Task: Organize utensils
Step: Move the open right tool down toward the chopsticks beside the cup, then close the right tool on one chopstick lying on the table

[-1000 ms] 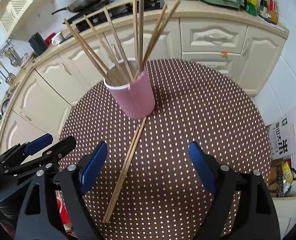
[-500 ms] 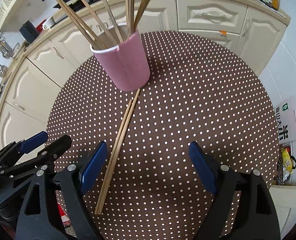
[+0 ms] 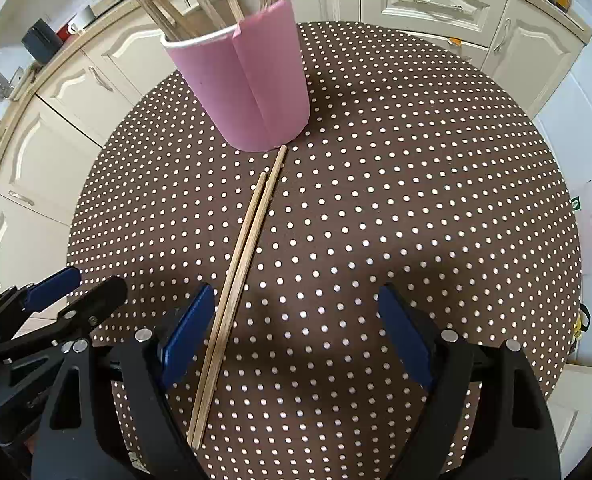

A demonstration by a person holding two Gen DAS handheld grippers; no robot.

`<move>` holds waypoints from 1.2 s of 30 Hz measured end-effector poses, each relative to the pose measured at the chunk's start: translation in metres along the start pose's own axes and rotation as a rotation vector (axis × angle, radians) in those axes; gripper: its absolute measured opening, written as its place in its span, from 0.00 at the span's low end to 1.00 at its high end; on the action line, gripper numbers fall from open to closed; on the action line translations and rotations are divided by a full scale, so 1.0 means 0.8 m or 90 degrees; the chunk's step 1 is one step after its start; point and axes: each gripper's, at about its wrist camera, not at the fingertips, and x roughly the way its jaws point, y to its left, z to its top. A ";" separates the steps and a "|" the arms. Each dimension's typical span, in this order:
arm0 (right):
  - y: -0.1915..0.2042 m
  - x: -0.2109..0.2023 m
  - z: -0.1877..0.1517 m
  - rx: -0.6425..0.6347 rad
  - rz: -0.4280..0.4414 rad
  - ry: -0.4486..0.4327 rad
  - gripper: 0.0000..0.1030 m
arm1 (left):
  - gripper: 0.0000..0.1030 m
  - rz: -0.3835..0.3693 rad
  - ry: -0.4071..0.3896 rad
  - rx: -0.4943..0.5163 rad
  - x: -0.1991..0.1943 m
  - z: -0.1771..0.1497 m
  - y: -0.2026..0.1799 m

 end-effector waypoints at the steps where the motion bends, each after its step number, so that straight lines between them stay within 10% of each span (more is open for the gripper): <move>1: 0.002 0.004 0.001 -0.001 -0.003 0.004 0.78 | 0.63 0.000 0.002 0.001 0.002 0.001 0.002; 20: 0.026 0.054 0.030 -0.011 -0.059 0.024 0.67 | 0.64 0.004 0.041 -0.008 0.035 0.038 0.035; 28: 0.034 0.060 0.048 -0.032 -0.051 0.010 0.15 | 0.64 -0.009 0.046 0.001 0.036 0.043 0.024; 36: -0.016 0.060 0.046 0.045 0.055 0.017 0.04 | 0.64 -0.051 0.064 0.038 0.041 0.049 -0.016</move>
